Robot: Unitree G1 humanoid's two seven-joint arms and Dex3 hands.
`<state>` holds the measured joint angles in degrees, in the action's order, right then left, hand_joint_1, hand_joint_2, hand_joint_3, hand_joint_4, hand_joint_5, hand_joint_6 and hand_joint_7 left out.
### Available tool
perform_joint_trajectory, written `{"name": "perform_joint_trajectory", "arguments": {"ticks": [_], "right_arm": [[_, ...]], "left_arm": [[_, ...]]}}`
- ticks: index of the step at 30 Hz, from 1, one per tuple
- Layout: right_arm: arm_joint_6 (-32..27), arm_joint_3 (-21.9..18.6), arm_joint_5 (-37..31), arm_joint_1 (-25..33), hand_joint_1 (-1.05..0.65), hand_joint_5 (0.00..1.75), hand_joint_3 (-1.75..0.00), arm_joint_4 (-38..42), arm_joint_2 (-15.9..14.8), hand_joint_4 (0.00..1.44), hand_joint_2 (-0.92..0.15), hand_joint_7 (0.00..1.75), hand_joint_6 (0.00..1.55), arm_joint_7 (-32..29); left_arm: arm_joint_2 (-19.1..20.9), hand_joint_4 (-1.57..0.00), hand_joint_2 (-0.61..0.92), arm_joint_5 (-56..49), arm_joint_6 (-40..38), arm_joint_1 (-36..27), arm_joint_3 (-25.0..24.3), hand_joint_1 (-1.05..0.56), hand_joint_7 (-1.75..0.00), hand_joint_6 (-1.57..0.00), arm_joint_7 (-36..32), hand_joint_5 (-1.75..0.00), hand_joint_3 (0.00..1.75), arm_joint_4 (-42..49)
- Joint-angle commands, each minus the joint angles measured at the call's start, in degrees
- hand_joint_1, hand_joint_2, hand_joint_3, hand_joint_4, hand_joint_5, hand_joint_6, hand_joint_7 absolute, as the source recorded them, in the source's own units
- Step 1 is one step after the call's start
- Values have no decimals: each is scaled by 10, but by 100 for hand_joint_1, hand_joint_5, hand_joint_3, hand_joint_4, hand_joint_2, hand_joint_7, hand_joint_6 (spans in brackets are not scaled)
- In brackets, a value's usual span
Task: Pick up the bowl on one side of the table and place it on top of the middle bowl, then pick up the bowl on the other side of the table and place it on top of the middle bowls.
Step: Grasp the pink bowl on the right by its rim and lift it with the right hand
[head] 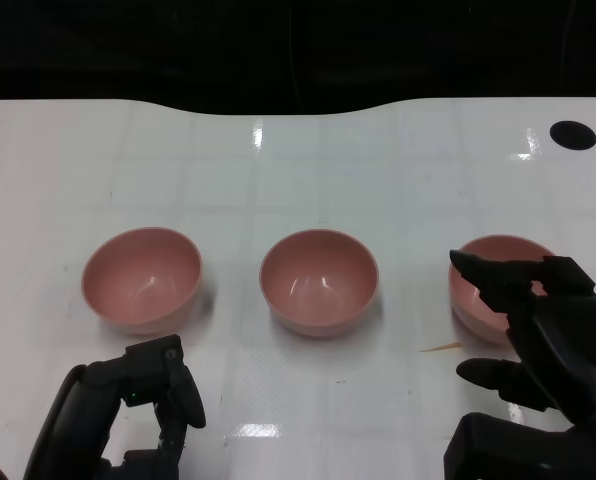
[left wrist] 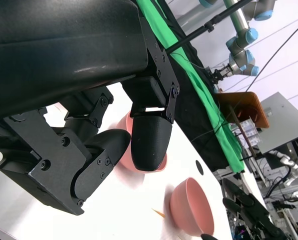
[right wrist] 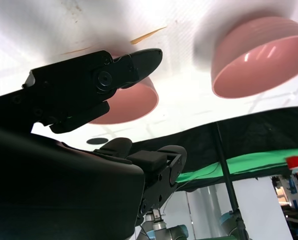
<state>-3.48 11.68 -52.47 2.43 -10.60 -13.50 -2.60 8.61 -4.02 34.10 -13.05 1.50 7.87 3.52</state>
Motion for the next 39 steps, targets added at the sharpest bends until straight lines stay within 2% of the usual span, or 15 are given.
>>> {"name": "perform_joint_trajectory", "arguments": {"ticks": [1,8,12,23,28,32,34,35,38,39], "right_arm": [[-17,6,-15,-19,-52,66,0,13,-14,2,-86,10,28,3],[-43,25,-43,-59,-52,67,0,76,-20,2,-85,7,29,-19],[-72,38,-56,-84,-52,65,-1,112,-24,3,-87,6,29,-2],[-90,73,-48,-139,-52,60,0,228,-29,10,-89,6,36,-29],[-84,87,-38,-154,-52,43,0,267,-31,37,-90,4,54,-44],[-69,101,-31,-162,-45,27,-1,295,-38,76,-92,3,73,-50],[-57,103,-26,-163,-41,24,-2,303,-43,87,-92,5,81,-60],[-45,103,-21,-164,-39,27,-2,311,-45,91,-92,5,85,-74],[-20,99,-5,-168,-29,80,-1,323,-47,90,-92,5,106,-103],[-16,98,-1,-171,-26,88,-1,325,-47,92,-92,6,111,-106]], "left_arm": [[4,-88,31,-2,3,2,-3,-4,-154,-85,-2,-173,152,2],[1,-89,30,-6,-8,-10,2,-5,-154,-86,-4,-173,154,-17],[0,-88,31,-5,-15,-16,3,-6,-154,-84,-4,-172,153,-31],[-1,-88,30,-9,-22,-20,3,-5,-155,-85,-7,-173,153,-45],[-3,-89,29,-11,-16,-17,2,-5,-153,-86,-9,-172,153,-39],[-3,-90,29,-13,-9,-15,3,-5,-152,-85,-9,-171,154,-33],[-4,-89,29,-14,-6,-16,3,-5,-152,-86,-10,-171,154,-32],[-4,-89,29,-15,-5,-17,4,-5,-152,-86,-10,-171,154,-34],[-6,-89,29,-15,-5,-18,5,-4,-152,-86,-9,-172,154,-35],[-6,-89,29,-16,-5,-19,5,-4,-152,-86,-9,-172,154,-36]]}}
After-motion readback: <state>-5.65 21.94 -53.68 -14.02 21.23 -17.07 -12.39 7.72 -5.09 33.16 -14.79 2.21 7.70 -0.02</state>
